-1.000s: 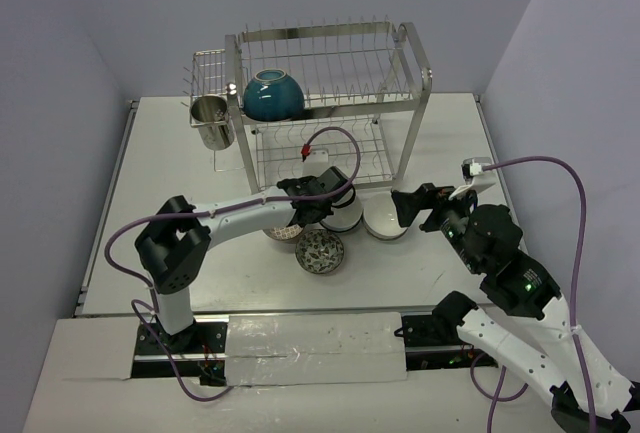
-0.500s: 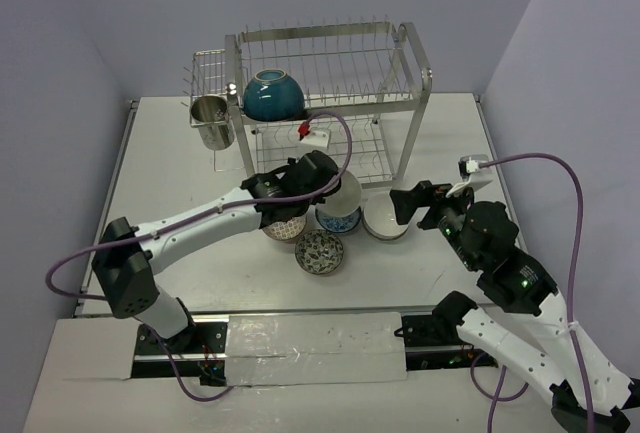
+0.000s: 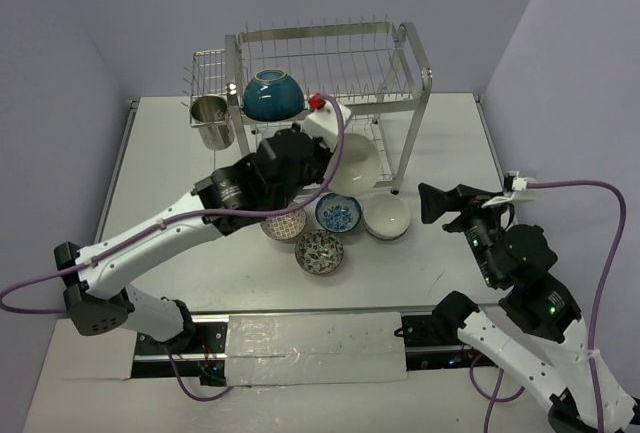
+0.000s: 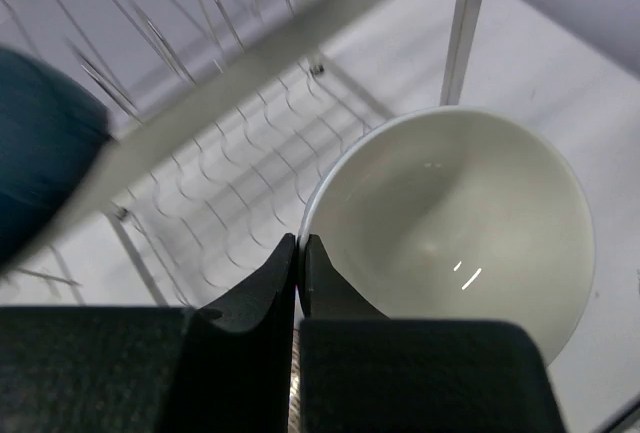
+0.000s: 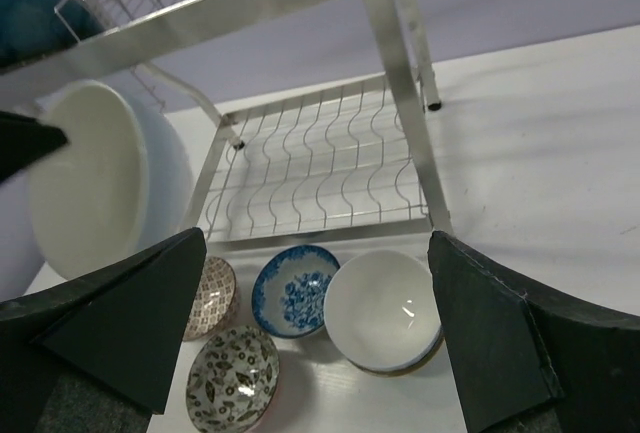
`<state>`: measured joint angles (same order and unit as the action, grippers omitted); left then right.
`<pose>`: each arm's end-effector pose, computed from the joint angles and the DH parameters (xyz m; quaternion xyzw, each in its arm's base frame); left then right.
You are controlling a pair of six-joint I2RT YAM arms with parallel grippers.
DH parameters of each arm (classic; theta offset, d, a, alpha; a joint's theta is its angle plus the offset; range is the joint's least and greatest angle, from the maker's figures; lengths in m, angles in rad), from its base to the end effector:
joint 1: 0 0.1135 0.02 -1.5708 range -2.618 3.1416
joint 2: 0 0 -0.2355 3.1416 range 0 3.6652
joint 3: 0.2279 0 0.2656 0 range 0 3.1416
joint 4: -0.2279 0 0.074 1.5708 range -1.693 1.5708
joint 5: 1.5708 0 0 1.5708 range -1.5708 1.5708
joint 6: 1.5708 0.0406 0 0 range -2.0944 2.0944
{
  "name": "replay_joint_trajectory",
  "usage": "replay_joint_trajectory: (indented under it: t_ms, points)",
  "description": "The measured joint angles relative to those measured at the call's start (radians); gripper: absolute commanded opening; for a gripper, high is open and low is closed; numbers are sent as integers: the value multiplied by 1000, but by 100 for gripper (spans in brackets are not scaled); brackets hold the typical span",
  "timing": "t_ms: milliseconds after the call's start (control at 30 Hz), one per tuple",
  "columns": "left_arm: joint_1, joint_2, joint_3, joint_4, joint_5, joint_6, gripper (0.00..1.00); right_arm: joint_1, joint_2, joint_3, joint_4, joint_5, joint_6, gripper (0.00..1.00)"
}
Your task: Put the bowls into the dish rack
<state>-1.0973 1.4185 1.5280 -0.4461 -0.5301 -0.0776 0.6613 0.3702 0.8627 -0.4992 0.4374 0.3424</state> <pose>0.1723 -0.2913 0.3982 0.2518 0.7610 -0.1317 0.5833 0.0980 0.0545 0.3732 0.0410 0.7081 0.1960 0.6772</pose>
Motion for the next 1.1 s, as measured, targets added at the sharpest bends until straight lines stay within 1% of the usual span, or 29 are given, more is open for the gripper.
replay_joint_trajectory:
  t_ms: [167, 267, 367, 467, 567, 633, 800, 1000, 1100]
  points:
    - [-11, 8, 203, 38, -28, 194, 0, 0, -18, 17, -2, 45, -4, 100]
    - [-18, 18, 276, 140, -47, 337, 0, 0, -21, 17, -3, 48, 5, 100]
    - [-19, 43, 306, 263, -77, 499, 0, 0, -21, 16, -3, 43, 21, 100]
    - [-9, 95, 320, 421, -101, 700, 0, 0, -21, 16, -3, 39, 34, 100]
    - [20, 151, 313, 558, -91, 875, 0, 0, -18, 16, -4, 33, 42, 100]
    - [50, 179, 294, 632, -68, 958, 0, 0, -18, 16, -4, 31, 43, 100]
    - [151, 224, 244, 783, -2, 1091, 0, 0, -18, 16, -4, 29, 43, 100]
    - [255, 251, 208, 903, 72, 1167, 0, 0, -18, 16, -4, 29, 36, 100]
    - [282, 253, 179, 948, 113, 1197, 0, 0, -26, 12, -4, 33, 31, 100]
